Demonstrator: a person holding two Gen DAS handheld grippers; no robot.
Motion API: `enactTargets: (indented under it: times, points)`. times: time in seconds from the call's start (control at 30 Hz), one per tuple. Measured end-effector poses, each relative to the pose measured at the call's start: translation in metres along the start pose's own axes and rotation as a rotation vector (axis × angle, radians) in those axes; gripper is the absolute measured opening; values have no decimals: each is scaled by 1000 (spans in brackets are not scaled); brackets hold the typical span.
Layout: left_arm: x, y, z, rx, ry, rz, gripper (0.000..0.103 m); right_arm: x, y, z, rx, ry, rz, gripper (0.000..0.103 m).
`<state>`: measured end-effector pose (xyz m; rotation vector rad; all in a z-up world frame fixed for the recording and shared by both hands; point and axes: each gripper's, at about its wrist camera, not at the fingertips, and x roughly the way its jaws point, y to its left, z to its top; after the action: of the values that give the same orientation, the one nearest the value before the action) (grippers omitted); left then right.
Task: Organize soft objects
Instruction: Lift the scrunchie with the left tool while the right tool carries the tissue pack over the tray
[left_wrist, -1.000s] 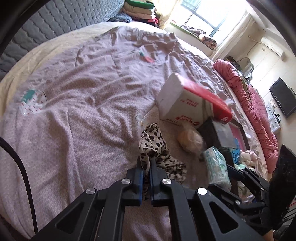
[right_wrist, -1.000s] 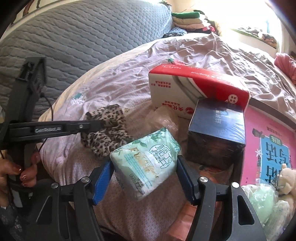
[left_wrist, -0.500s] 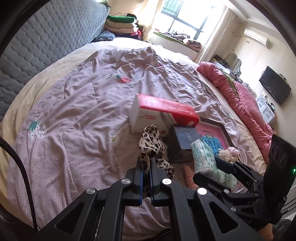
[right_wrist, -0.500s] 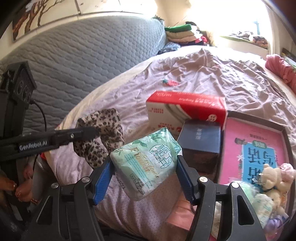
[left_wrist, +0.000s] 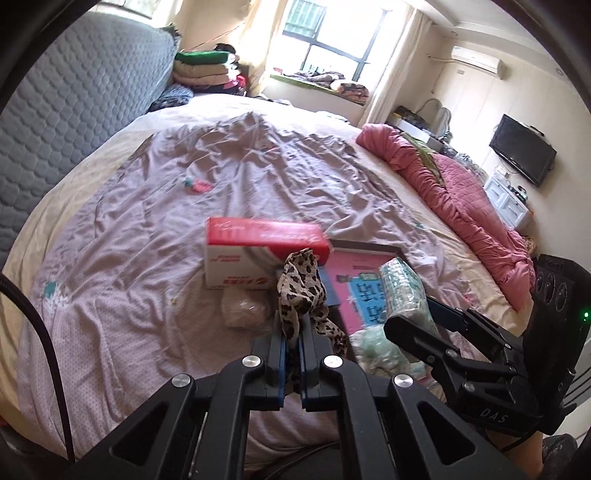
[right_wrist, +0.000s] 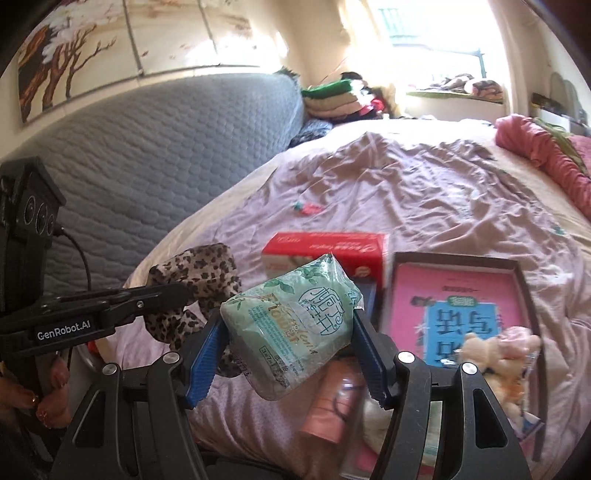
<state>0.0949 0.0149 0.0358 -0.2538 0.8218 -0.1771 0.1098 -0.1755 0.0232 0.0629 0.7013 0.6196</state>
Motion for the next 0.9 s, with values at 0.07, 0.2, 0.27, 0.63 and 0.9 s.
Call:
enactTargets:
  times: [0.07,0.2,0.27,0.63,0.9]
  points:
    - [0,-10,3,15,-1,-6,5,-11,-8,1,15,-17,-20,68]
    - [0,-30,8,44,-6,-23,5,-32,-27,4,52,-56,-49,68]
    - [2,-39,9,59,-5,-30,5,-42,-36,5,79,-74,-56,68]
    - [11,-90,15,140,-2,-64,5,-76,-67,1,136,-131,-106,68]
    - [23,-118,23,170,14,-100,5,-88,-82,-3,138,-148,-148,68]
